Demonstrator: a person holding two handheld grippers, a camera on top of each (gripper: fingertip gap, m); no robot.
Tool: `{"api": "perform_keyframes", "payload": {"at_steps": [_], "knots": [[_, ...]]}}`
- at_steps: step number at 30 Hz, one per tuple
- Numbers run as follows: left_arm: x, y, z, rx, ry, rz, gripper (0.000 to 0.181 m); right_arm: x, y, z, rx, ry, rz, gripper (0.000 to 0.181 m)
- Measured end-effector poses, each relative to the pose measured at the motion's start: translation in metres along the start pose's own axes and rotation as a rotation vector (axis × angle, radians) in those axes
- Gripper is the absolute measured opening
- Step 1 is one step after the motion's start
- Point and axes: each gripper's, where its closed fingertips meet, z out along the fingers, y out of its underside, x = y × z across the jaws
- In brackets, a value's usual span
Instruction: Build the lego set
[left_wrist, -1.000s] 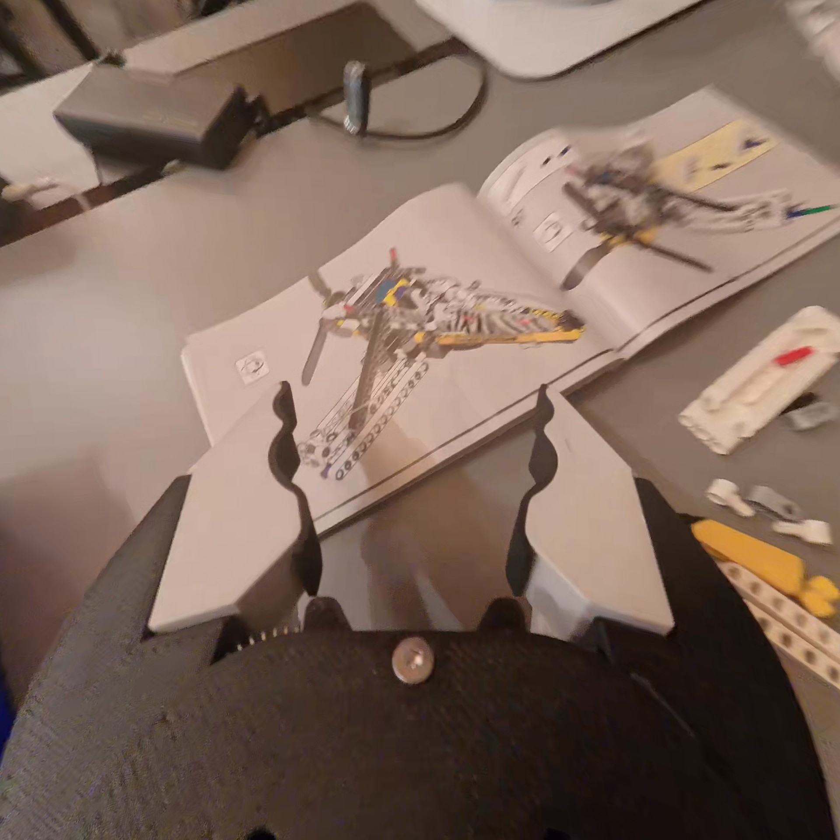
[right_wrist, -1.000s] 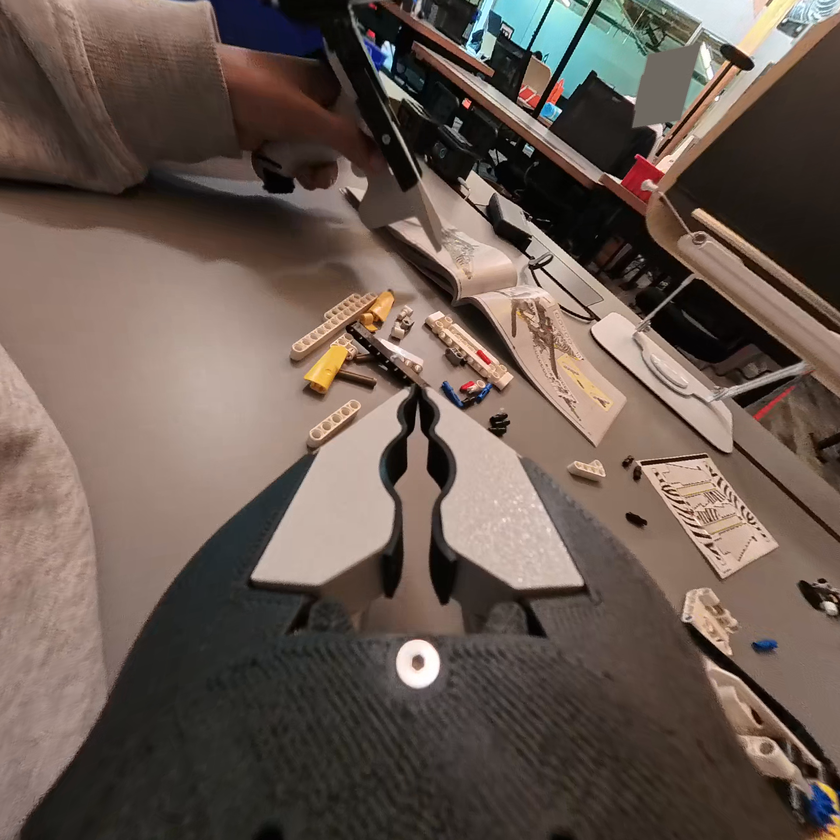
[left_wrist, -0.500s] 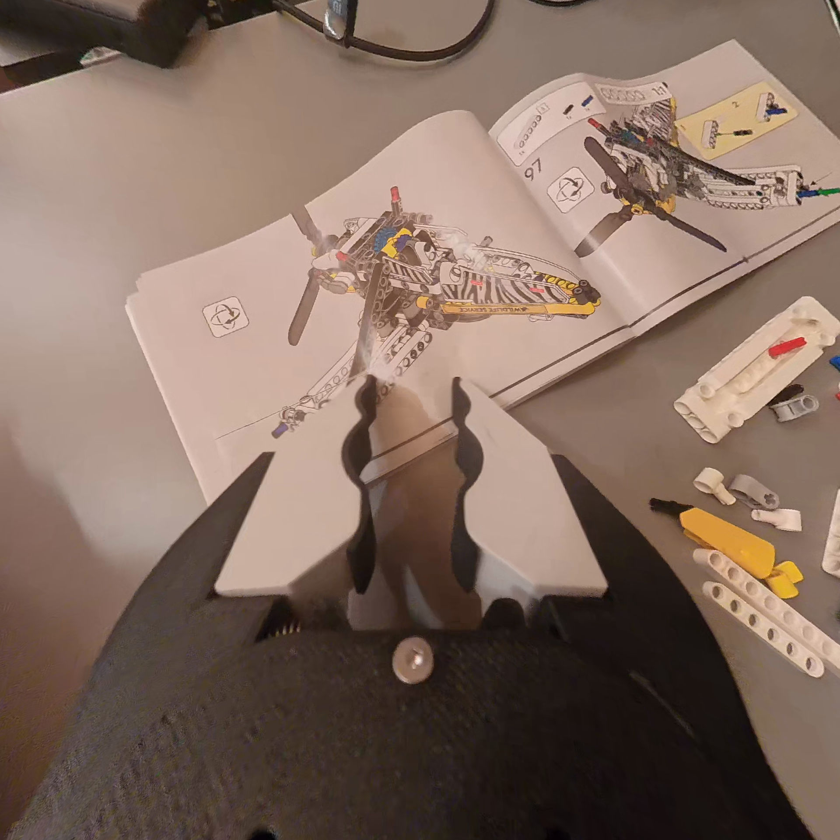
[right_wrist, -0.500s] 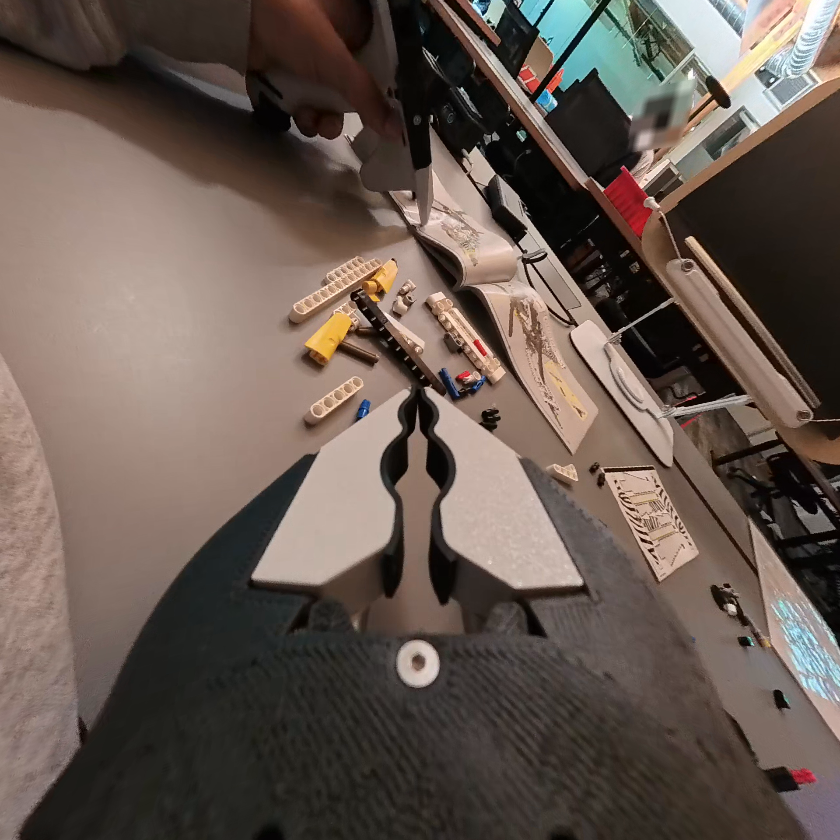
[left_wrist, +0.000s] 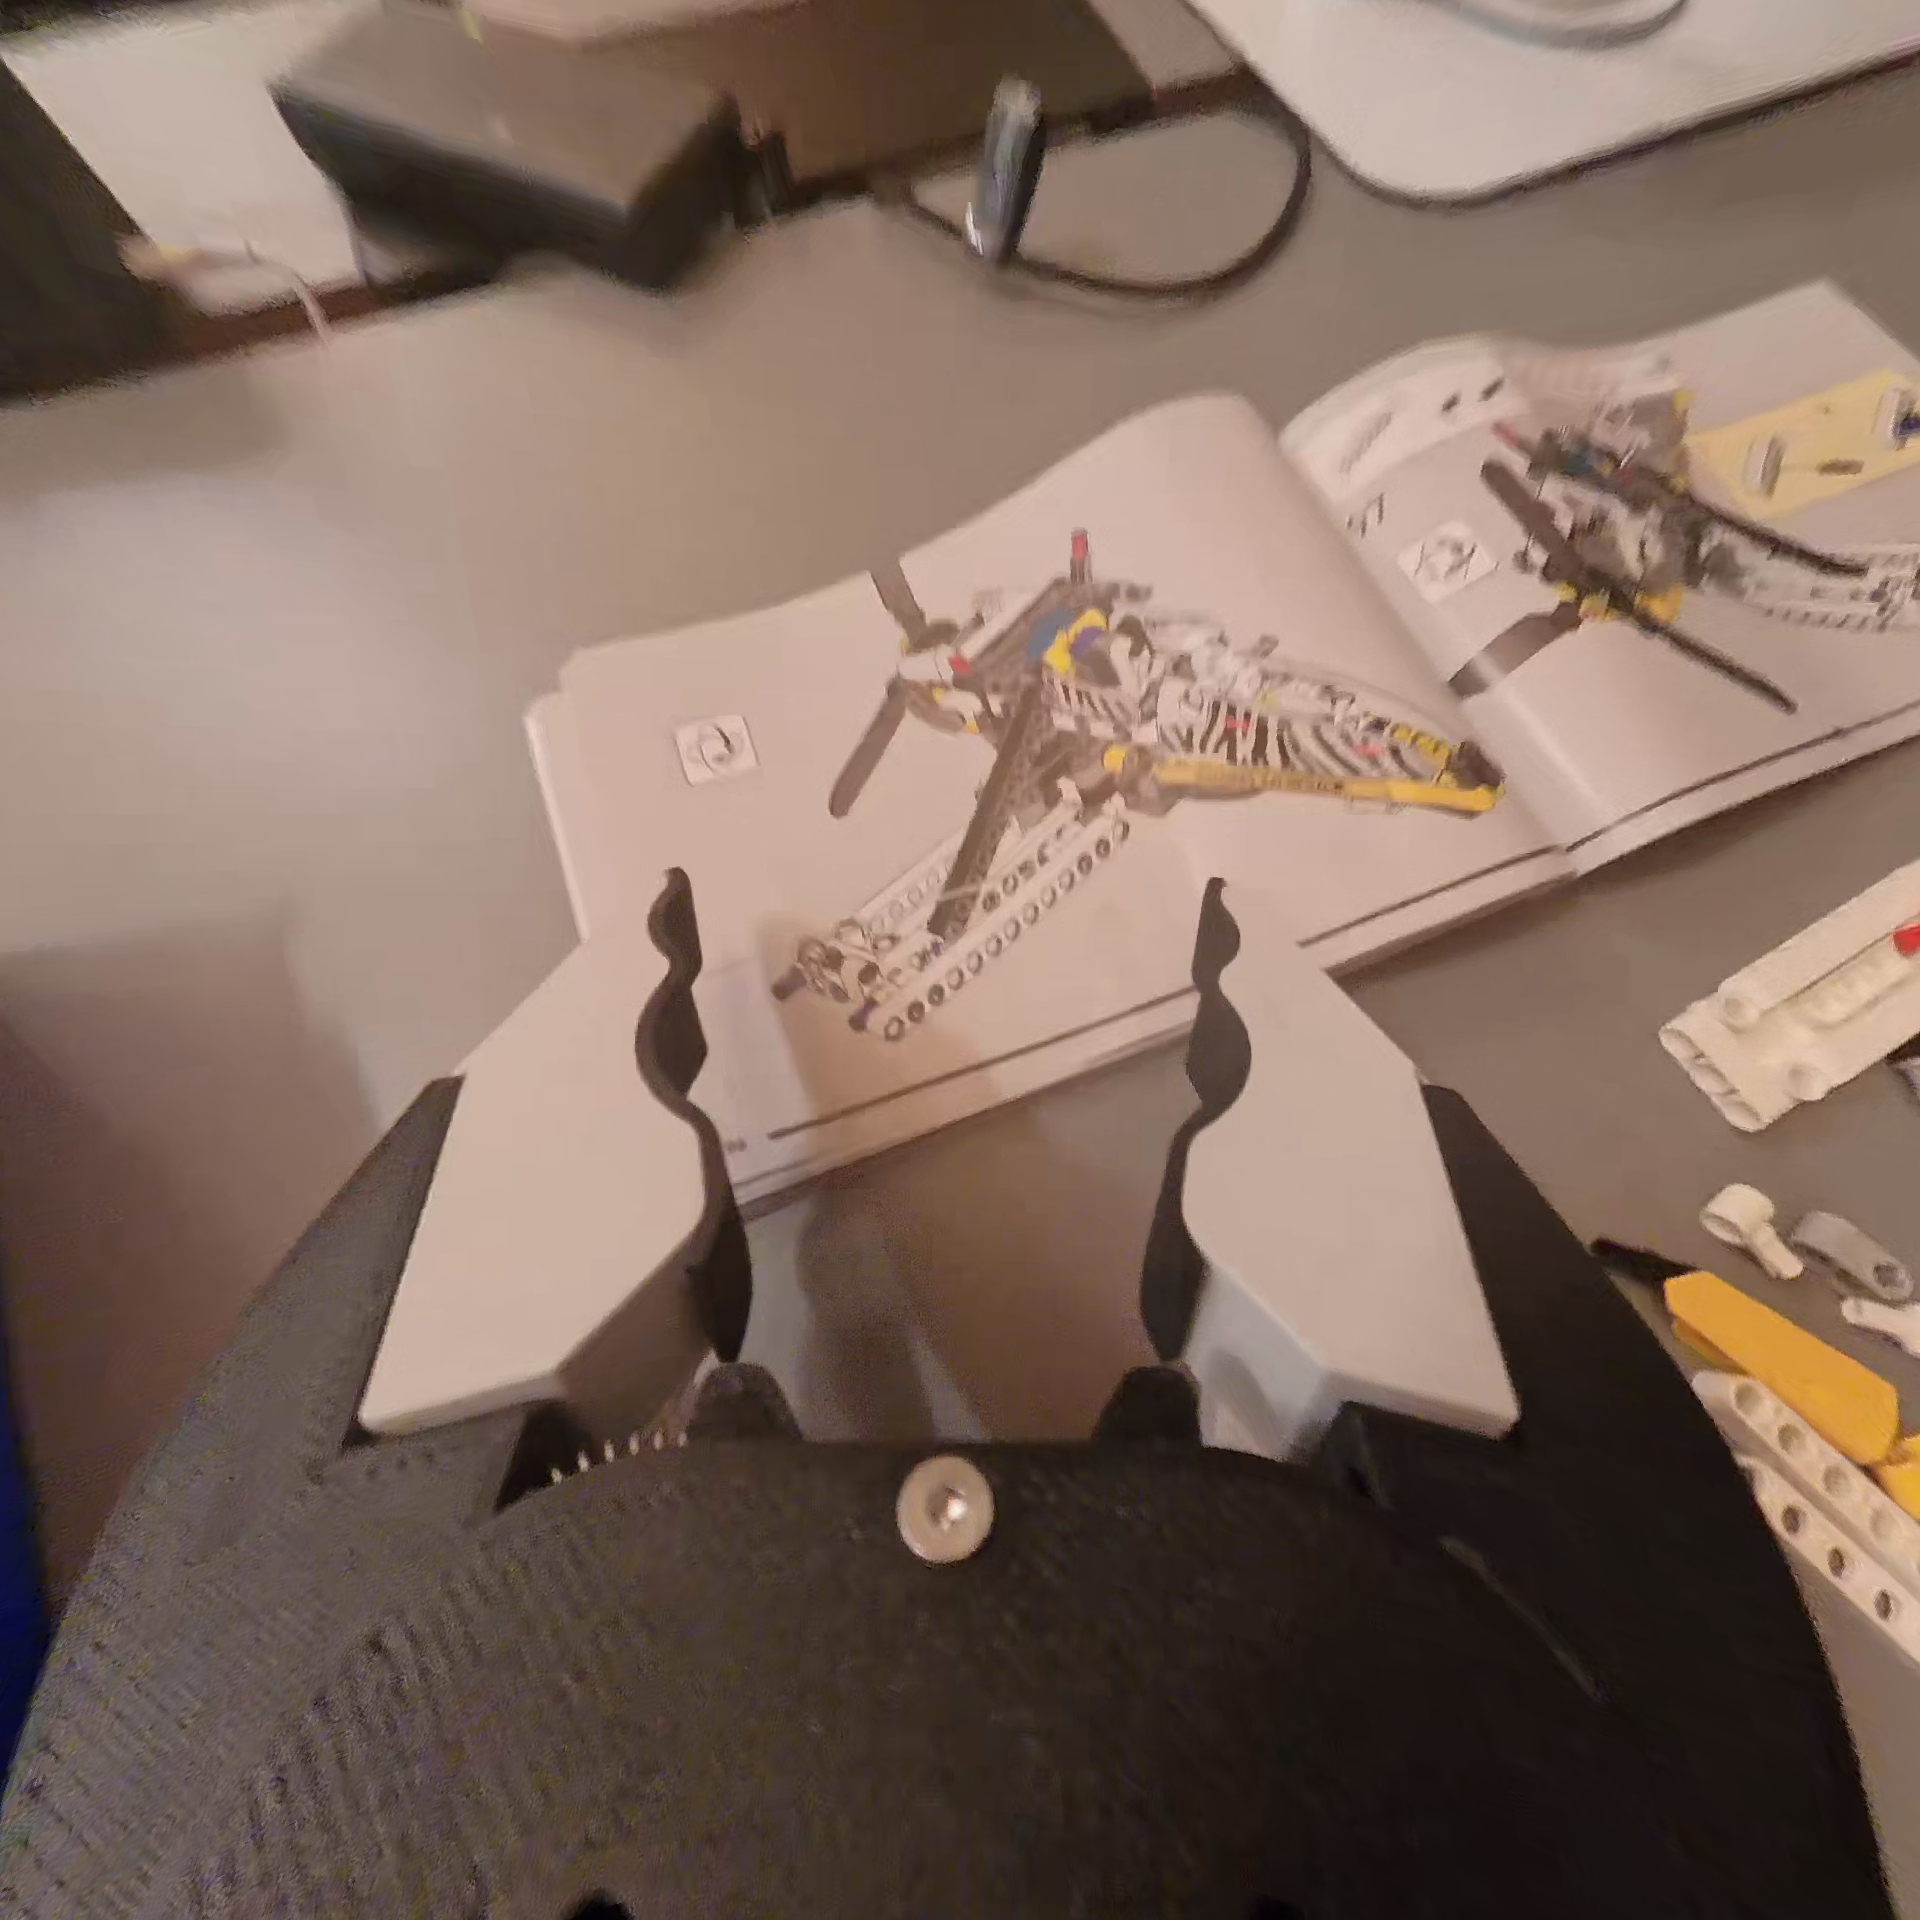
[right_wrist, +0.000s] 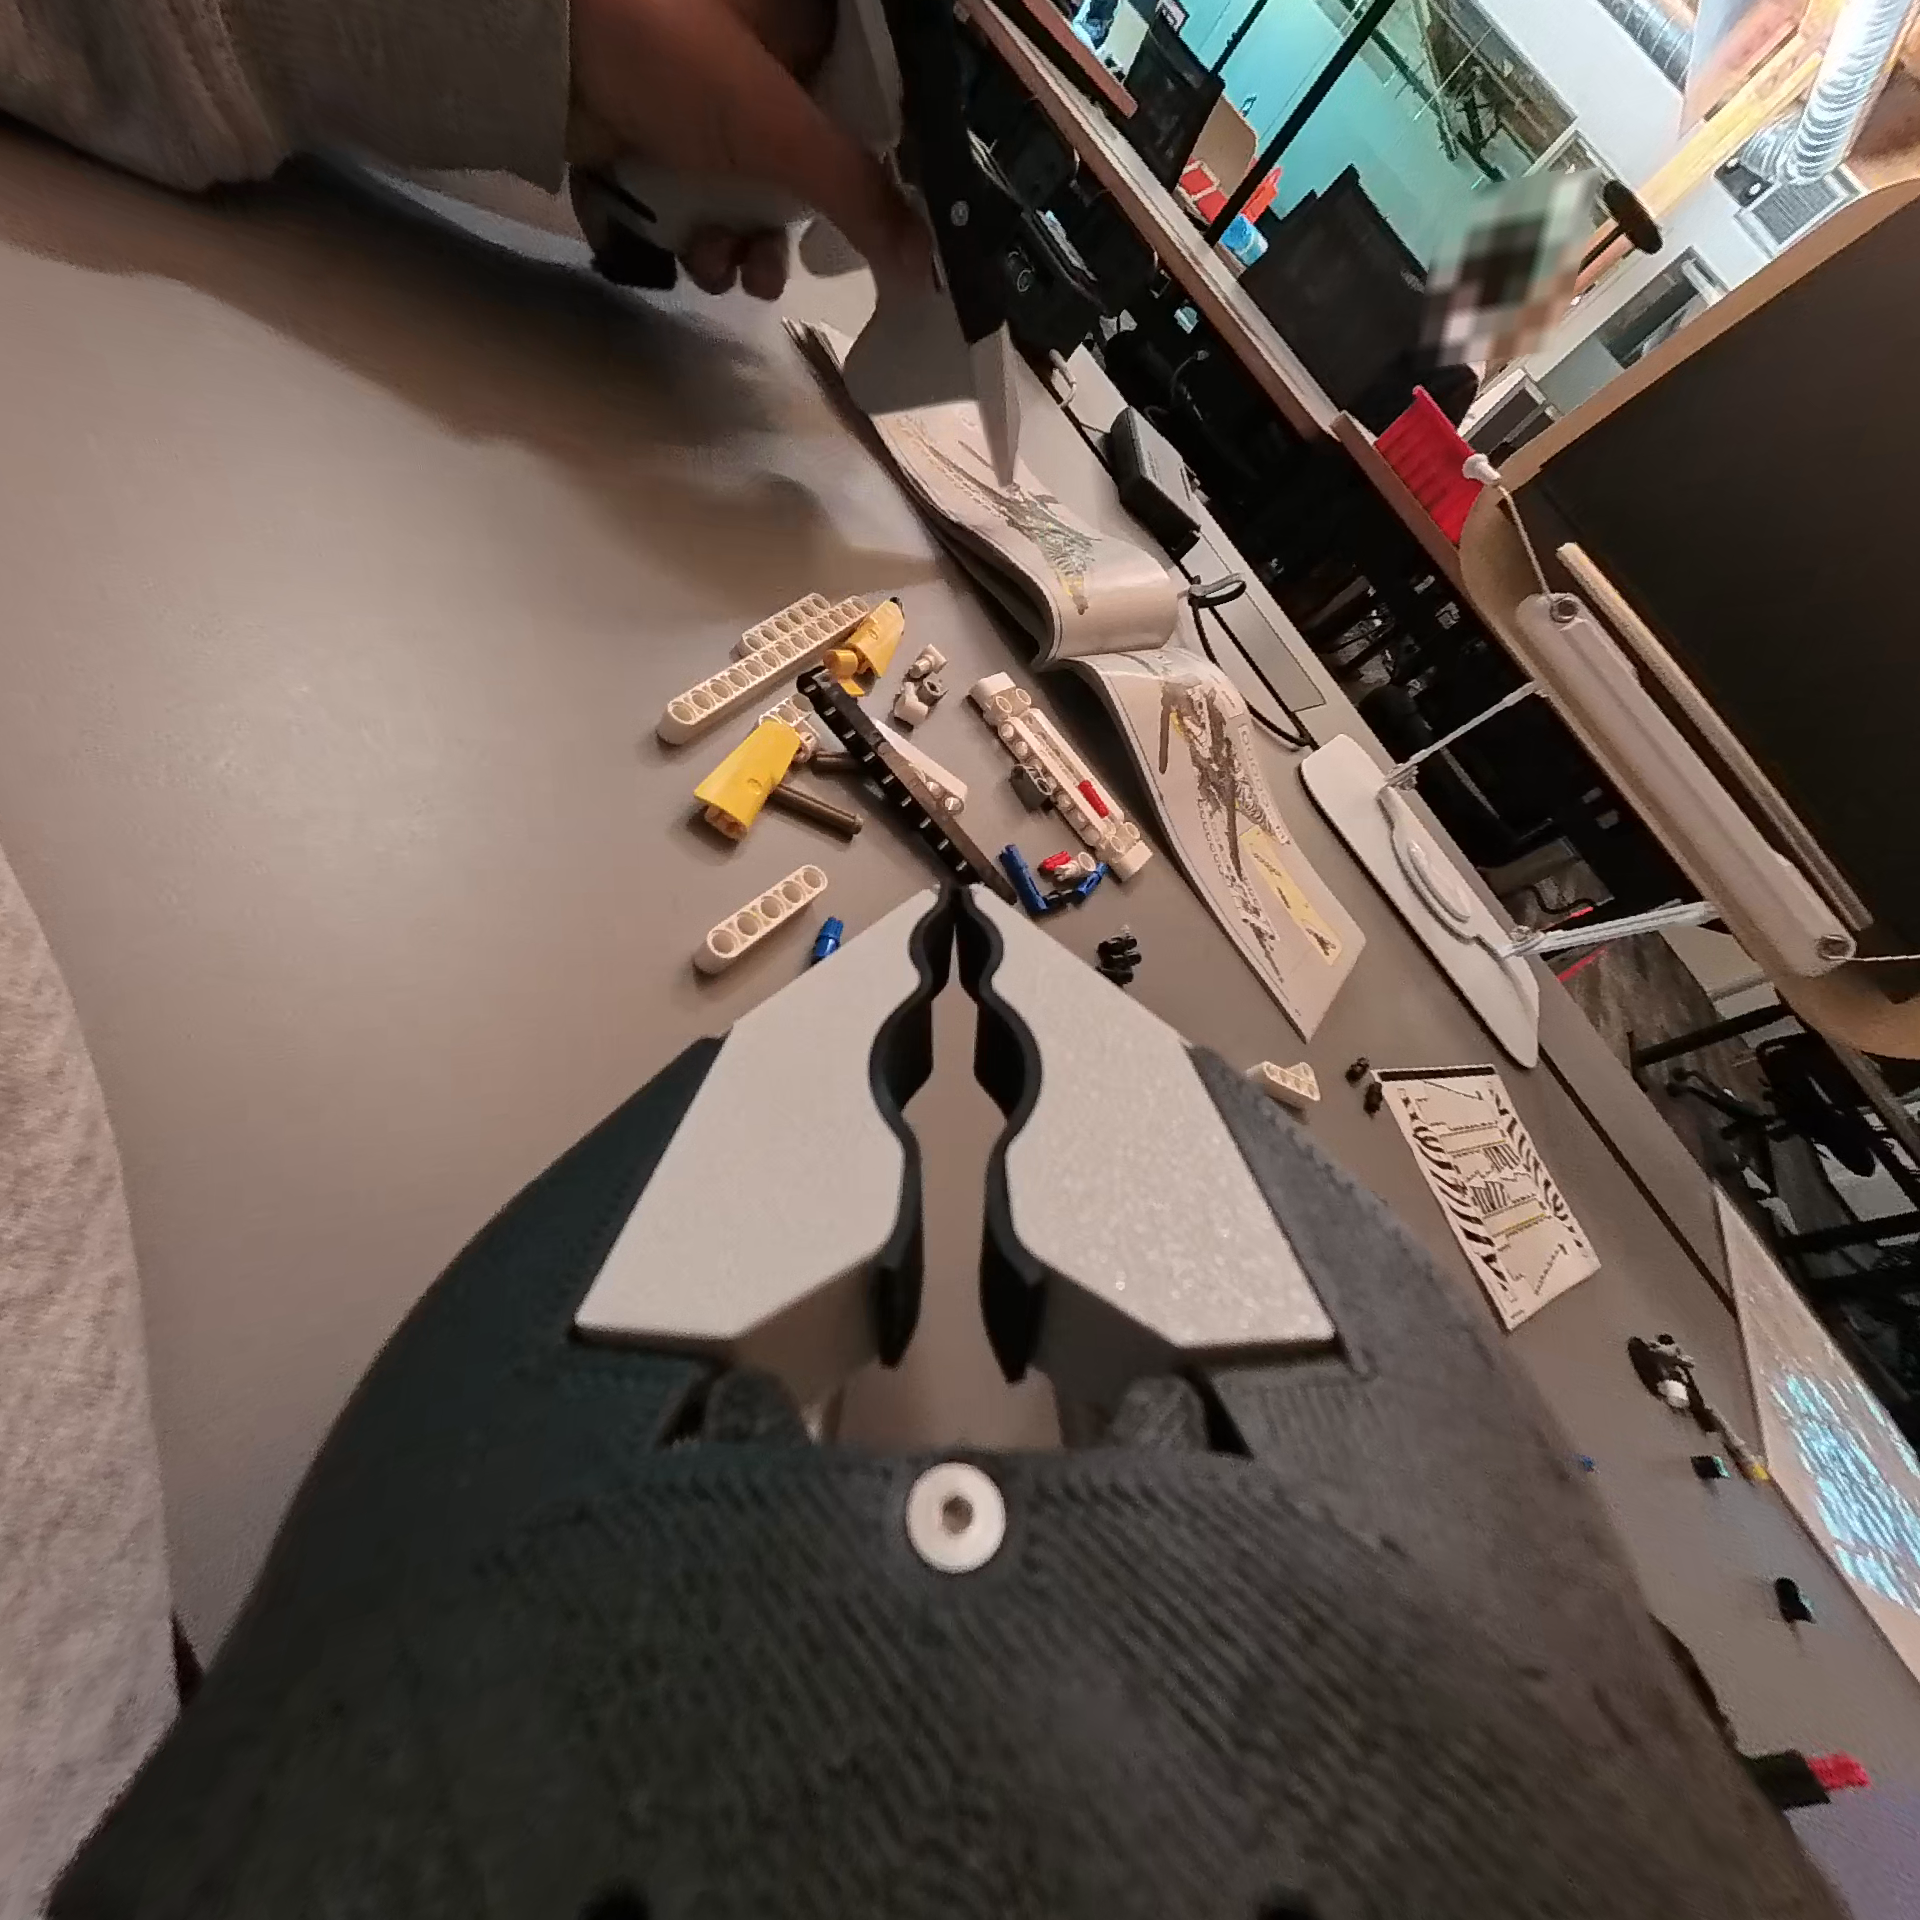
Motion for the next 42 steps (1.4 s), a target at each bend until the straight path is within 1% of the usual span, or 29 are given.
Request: {"api": "perform_keyframes", "payload": {"at_steps": [2, 6, 8, 13, 15, 19, 21, 23, 26, 28, 31, 33, 34, 36, 38, 39, 40, 41, 42], "knots": [[0.005, 0.016, 0.009, -0.106, 0.035, -0.013, 0.092, 0.0, 0.0, 0.0, 0.001, -0.001, 0.0, 0.0], [0.003, 0.016, 0.009, -0.1, 0.026, -0.015, 0.081, 0.0, 0.0, 0.0, 0.003, -0.001, -0.001, 0.0], [0.001, 0.015, 0.008, -0.093, 0.022, -0.018, 0.067, 0.0, 0.0, 0.0, 0.003, -0.001, -0.002, 0.0], [0.005, 0.015, 0.007, -0.091, 0.041, 0.016, 0.039, 0.0, -0.001, 0.0, 0.005, 0.0, -0.005, 0.0], [0.009, 0.015, 0.007, -0.09, 0.056, 0.038, 0.02, 0.0, -0.001, 0.0, 0.005, 0.001, -0.006, 0.0], [0.013, 0.015, 0.007, -0.091, 0.067, 0.068, 0.01, -0.001, -0.001, 0.0, 0.006, 0.001, -0.009, 0.0], [0.017, 0.015, 0.007, -0.093, 0.087, 0.077, 0.001, -0.001, -0.001, -0.001, 0.008, 0.002, -0.011, 0.0], [0.018, 0.015, 0.007, -0.089, 0.09, 0.082, 0.001, 0.0, -0.001, -0.001, 0.013, 0.008, -0.014, 0.0], [0.028, 0.008, 0.004, -0.052, 0.156, 0.048, 0.0, 0.0, -0.002, -0.002, 0.023, 0.01, -0.012, 0.0], [0.036, -0.005, -0.002, 0.004, 0.201, 0.021, 0.0, 0.001, -0.003, -0.003, 0.03, 0.01, -0.006, 0.0], [0.047, -0.036, -0.016, 0.102, 0.238, 0.018, 0.0, 0.003, -0.004, -0.004, 0.043, 0.013, 0.002, 0.0], [0.065, -0.056, -0.022, 0.14, 0.291, 0.052, 0.0, 0.003, -0.005, -0.005, 0.051, 0.01, 0.005, 0.0], [0.076, -0.062, -0.021, 0.133, 0.311, 0.088, 0.0, 0.002, -0.006, -0.006, 0.055, 0.009, 0.005, 0.0], [0.103, -0.07, -0.013, 0.095, 0.364, 0.163, 0.001, 0.002, -0.007, -0.006, 0.061, 0.008, 0.0, 0.0], [0.13, -0.076, 0.002, 0.072, 0.405, 0.242, 0.002, 0.001, -0.007, -0.007, 0.064, 0.008, -0.007, 0.0], [0.143, -0.076, 0.011, 0.049, 0.426, 0.281, 0.006, 0.0, -0.007, -0.007, 0.064, 0.008, -0.01, 0.0], [0.156, -0.073, 0.019, 0.02, 0.457, 0.308, 0.016, 0.0, -0.007, -0.007, 0.063, 0.008, -0.014, 0.0], [0.167, -0.07, 0.024, -0.007, 0.487, 0.32, 0.04, 0.0, -0.007, -0.006, 0.06, 0.008, -0.017, 0.0], [0.176, -0.069, 0.024, -0.007, 0.522, 0.314, 0.055, -0.001, -0.006, -0.006, 0.054, 0.007, -0.022, 0.0]]}}
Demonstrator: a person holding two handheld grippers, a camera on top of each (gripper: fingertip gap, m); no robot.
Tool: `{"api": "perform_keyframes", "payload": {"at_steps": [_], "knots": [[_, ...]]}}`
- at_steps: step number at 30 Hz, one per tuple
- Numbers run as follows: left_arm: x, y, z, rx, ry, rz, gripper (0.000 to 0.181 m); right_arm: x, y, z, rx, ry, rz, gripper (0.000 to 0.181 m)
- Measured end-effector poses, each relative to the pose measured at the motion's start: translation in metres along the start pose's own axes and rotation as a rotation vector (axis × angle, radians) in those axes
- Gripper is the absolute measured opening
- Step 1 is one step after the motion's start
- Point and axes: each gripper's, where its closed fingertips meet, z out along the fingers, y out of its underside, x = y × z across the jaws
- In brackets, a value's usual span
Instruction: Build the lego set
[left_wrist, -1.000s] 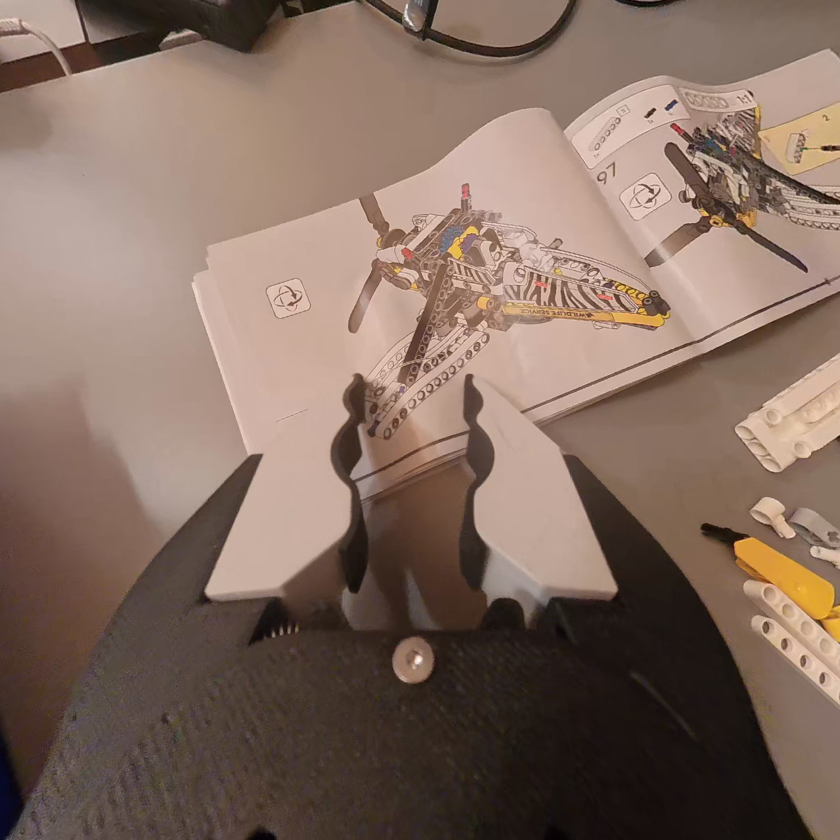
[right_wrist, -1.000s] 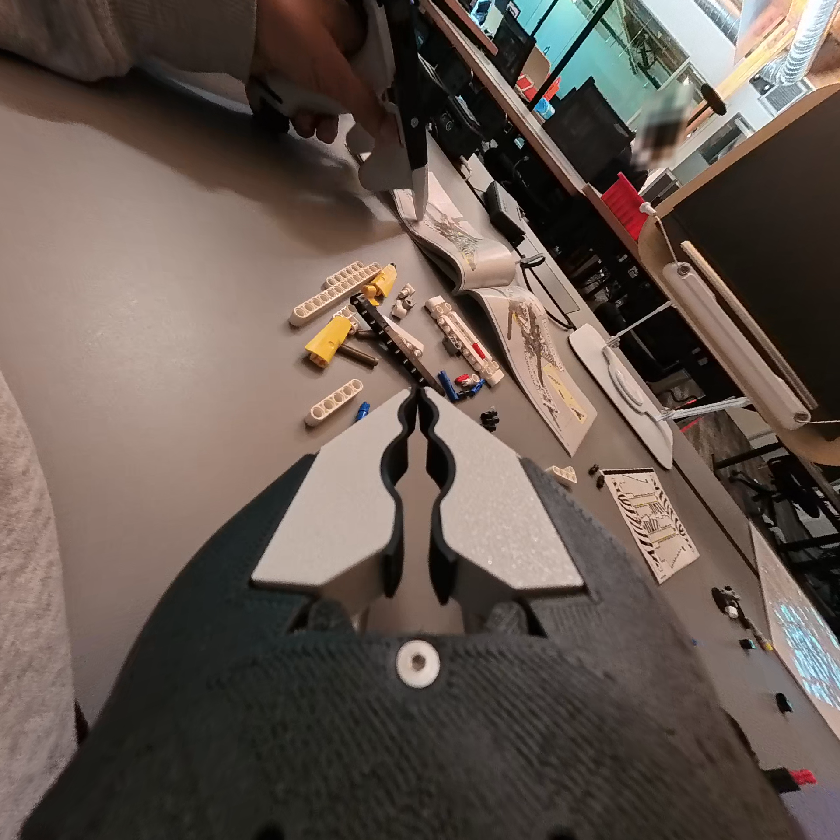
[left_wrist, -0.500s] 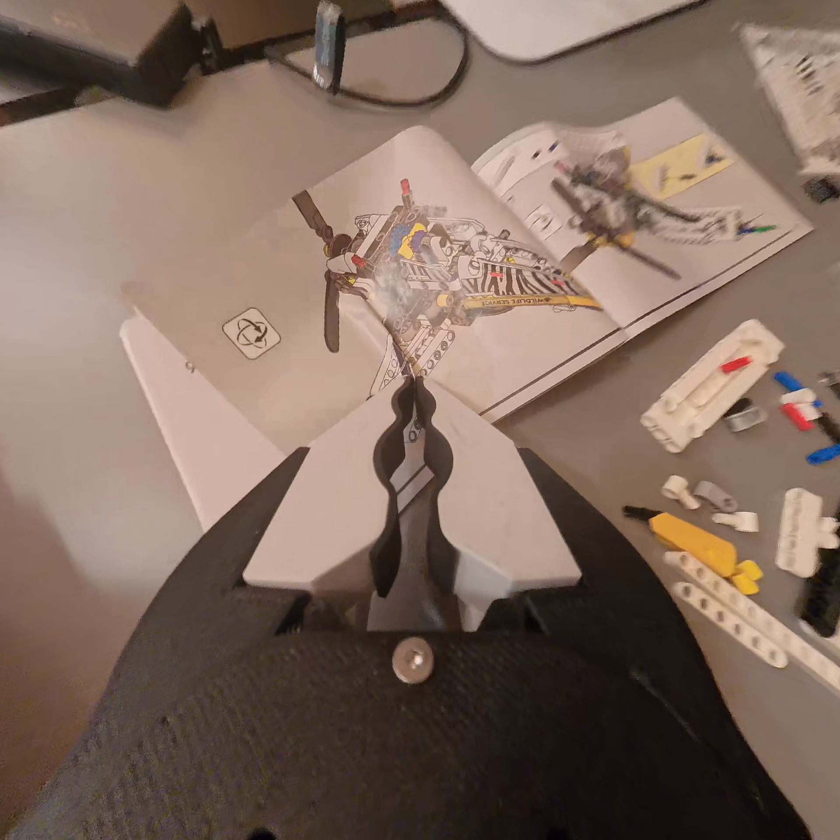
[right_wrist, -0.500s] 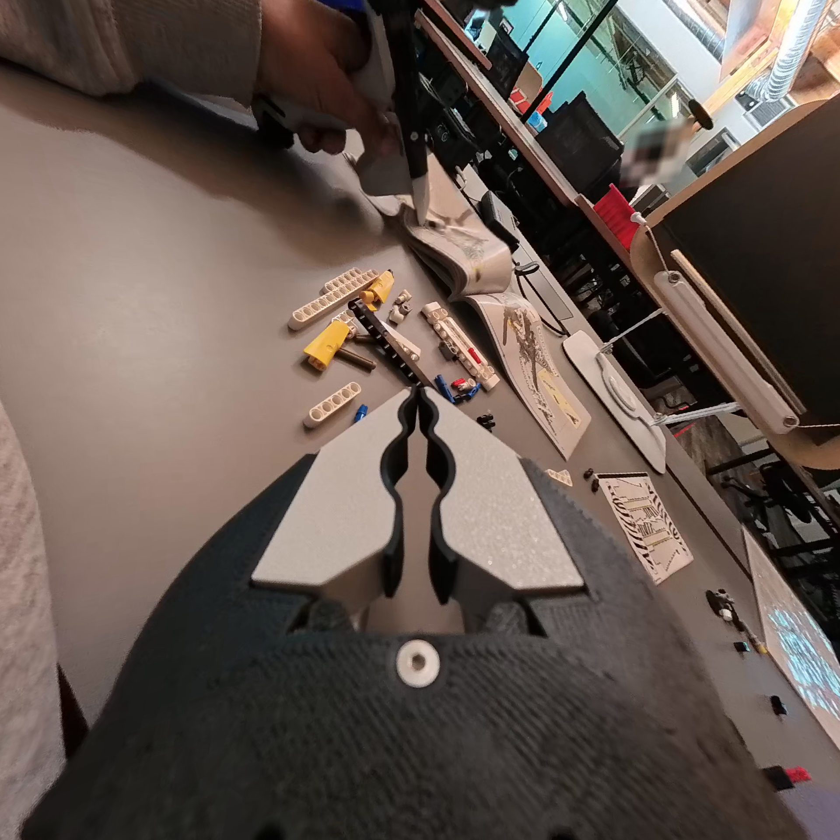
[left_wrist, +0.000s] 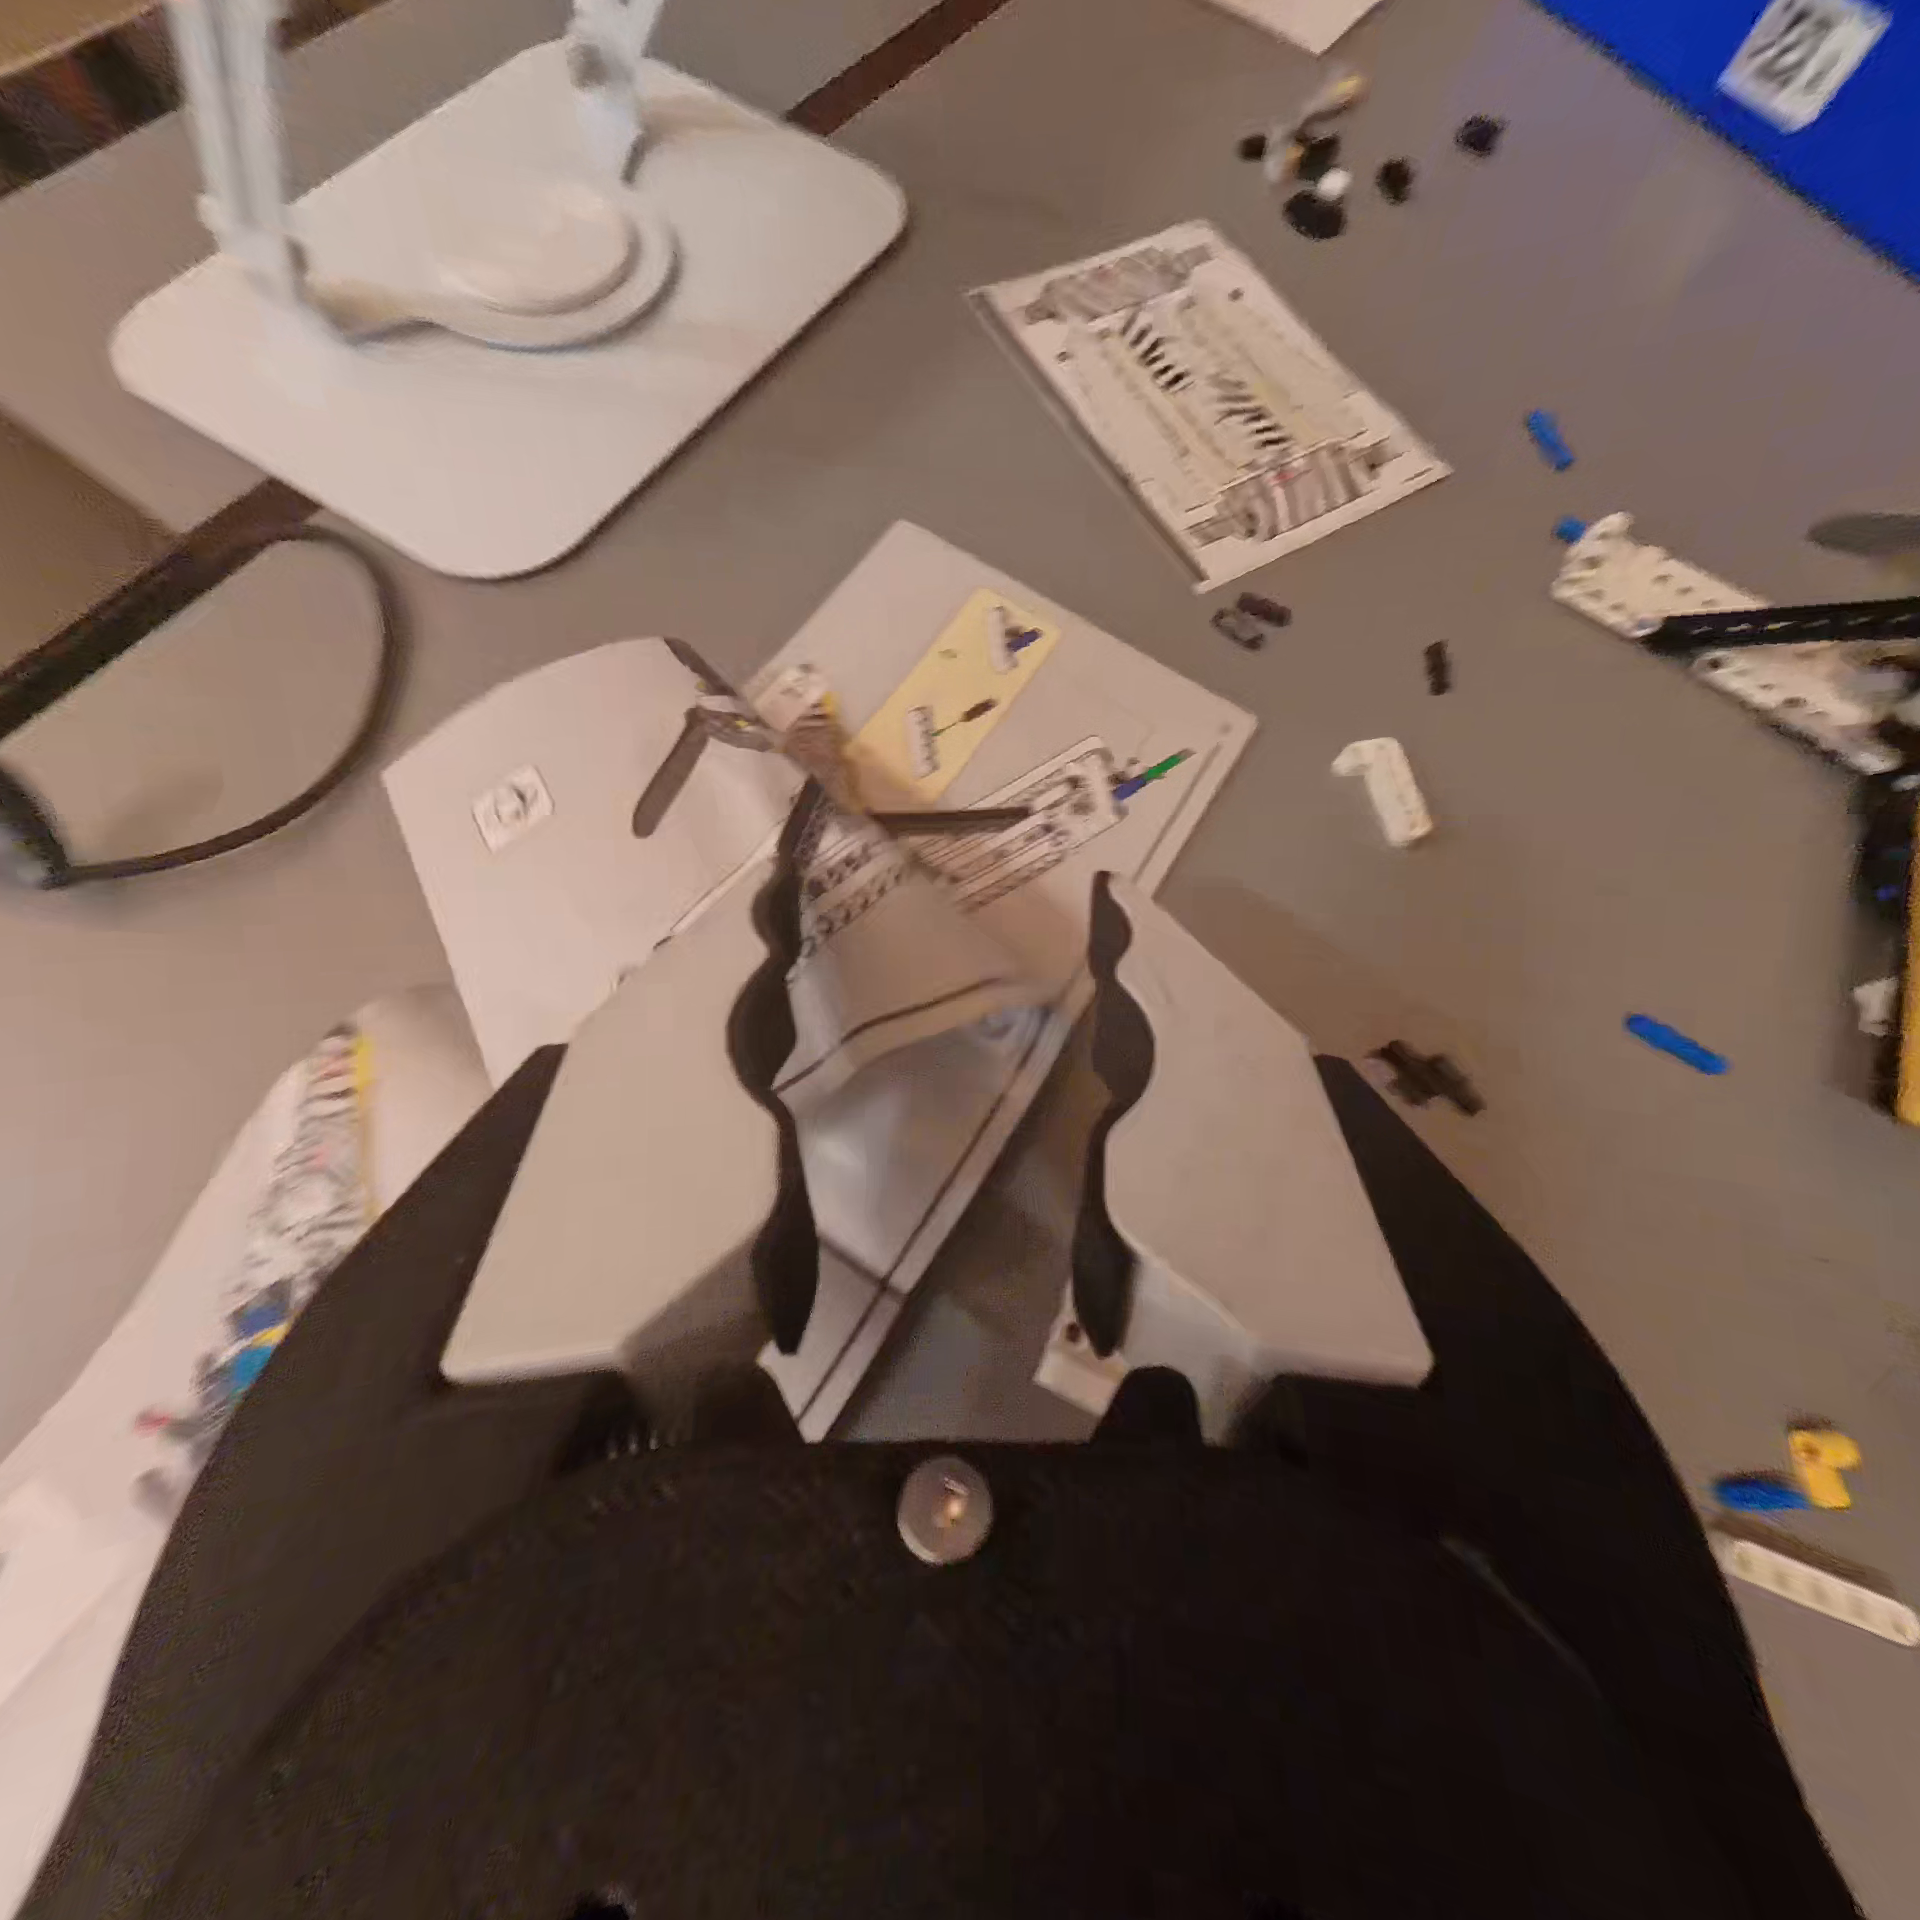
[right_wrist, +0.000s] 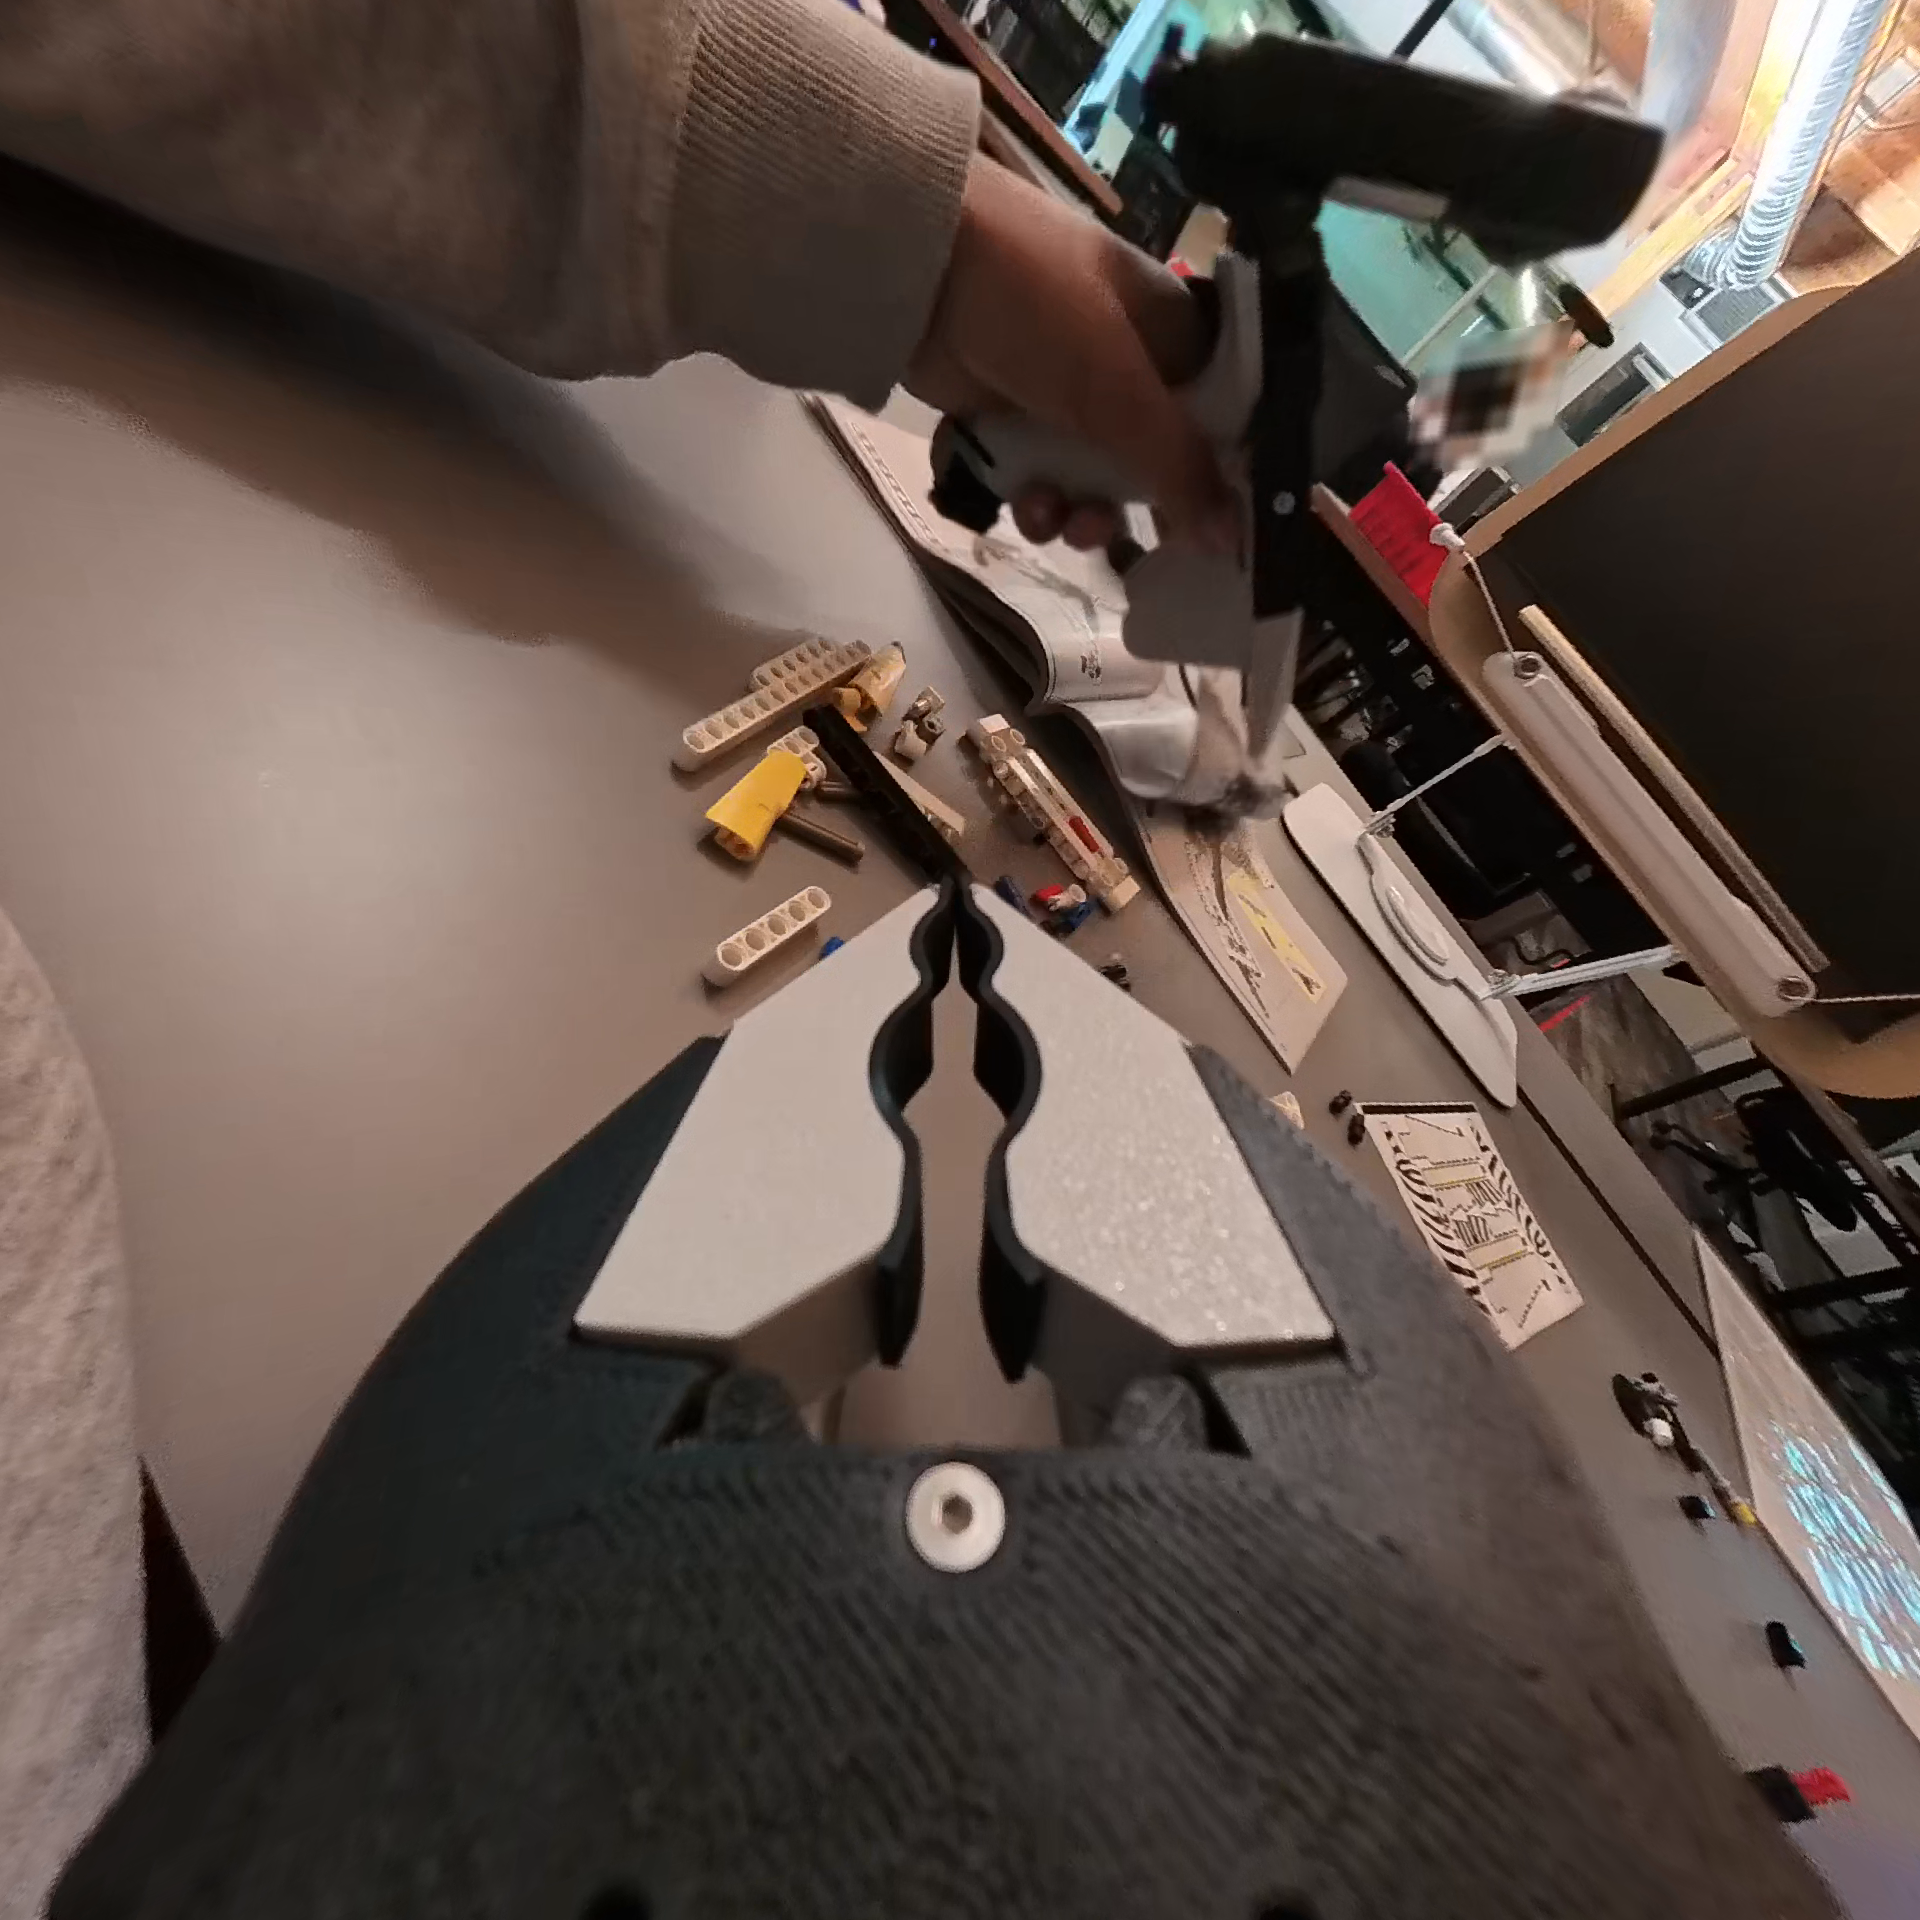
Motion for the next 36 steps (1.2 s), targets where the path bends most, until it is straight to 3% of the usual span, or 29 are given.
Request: {"api": "perform_keyframes", "payload": {"at_steps": [3, 8, 12, 17, 22, 28, 32, 34, 36], "knots": [[0.01, -0.008, -0.017, 0.126, 0.041, -0.008, 0.077, -0.002, 0.001, 0.001, -0.011, 0.004, -0.021, 0.0], [-0.013, -0.006, -0.085, 0.445, -0.015, -0.104, 0.076, -0.004, 0.002, 0.002, -0.022, 0.002, -0.04, 0.0], [-0.023, 0.026, -0.081, 0.398, 0.05, -0.269, 0.075, -0.007, 0.004, 0.004, -0.043, -0.002, -0.067, 0.0], [-0.016, 0.024, -0.08, 0.413, 0.139, -0.331, 0.073, -0.008, 0.007, 0.006, -0.063, 0.014, -0.1, 0.0], [-0.024, 0.022, -0.088, 0.434, 0.066, -0.303, 0.07, -0.001, 0.006, 0.004, -0.05, 0.032, -0.064, 0.0], [-0.048, 0.022, -0.099, 0.475, -0.074, -0.296, 0.078, 0.009, 0.001, -0.001, -0.004, 0.041, 0.025, 0.0], [-0.073, 0.019, -0.12, 0.51, -0.211, -0.282, 0.084, 0.018, -0.003, -0.007, 0.039, 0.053, 0.095, 0.0], [-0.08, 0.013, -0.136, 0.558, -0.215, -0.342, 0.074, 0.024, -0.006, -0.01, 0.067, 0.062, 0.139, 0.0], [-0.065, -0.001, -0.155, 0.655, -0.112, -0.277, 0.113, 0.031, -0.007, -0.014, 0.096, 0.07, 0.197, 0.0]]}}
